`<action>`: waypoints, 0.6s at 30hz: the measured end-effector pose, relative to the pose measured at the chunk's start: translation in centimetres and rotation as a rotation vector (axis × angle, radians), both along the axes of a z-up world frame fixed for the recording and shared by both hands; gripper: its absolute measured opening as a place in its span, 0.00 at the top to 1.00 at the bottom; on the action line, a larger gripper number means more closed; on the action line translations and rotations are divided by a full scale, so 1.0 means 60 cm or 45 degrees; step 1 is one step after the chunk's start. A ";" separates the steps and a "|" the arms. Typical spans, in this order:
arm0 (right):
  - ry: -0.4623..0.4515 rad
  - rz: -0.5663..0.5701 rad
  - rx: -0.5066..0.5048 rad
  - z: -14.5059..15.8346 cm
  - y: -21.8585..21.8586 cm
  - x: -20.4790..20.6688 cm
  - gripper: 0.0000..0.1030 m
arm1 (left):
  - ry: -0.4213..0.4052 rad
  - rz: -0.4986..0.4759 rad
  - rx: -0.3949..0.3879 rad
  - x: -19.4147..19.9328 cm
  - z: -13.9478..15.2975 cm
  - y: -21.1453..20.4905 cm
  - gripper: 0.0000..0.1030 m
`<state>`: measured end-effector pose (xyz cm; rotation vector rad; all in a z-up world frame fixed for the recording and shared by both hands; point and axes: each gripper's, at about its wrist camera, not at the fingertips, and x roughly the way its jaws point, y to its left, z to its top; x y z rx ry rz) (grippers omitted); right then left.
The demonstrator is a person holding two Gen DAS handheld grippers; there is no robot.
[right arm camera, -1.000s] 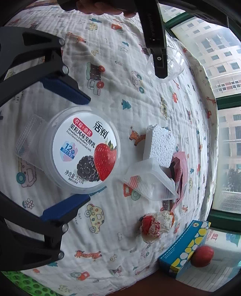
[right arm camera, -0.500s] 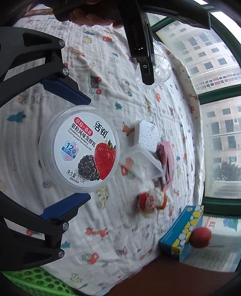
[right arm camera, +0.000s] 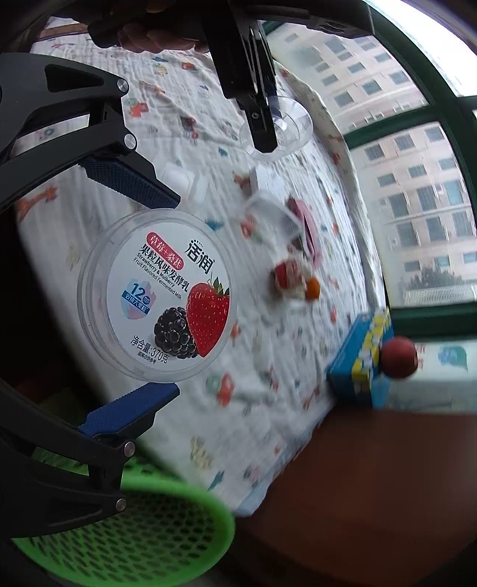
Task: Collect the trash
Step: 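Carry the cup and yogurt tub to the green basket and release both inside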
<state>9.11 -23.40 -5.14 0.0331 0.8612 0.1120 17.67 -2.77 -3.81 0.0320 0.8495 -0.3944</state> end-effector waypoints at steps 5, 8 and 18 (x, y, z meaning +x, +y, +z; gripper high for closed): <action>-0.014 -0.129 0.008 0.009 -0.087 -0.033 0.10 | -0.007 -0.095 -0.011 -0.010 0.010 -0.075 0.50; -0.014 -0.209 -0.001 0.011 -0.140 -0.051 0.10 | 0.000 -0.149 -0.019 -0.014 0.014 -0.122 0.50; 0.014 -0.433 -0.027 -0.007 -0.291 -0.100 0.09 | -0.012 -0.305 -0.026 -0.035 0.032 -0.255 0.50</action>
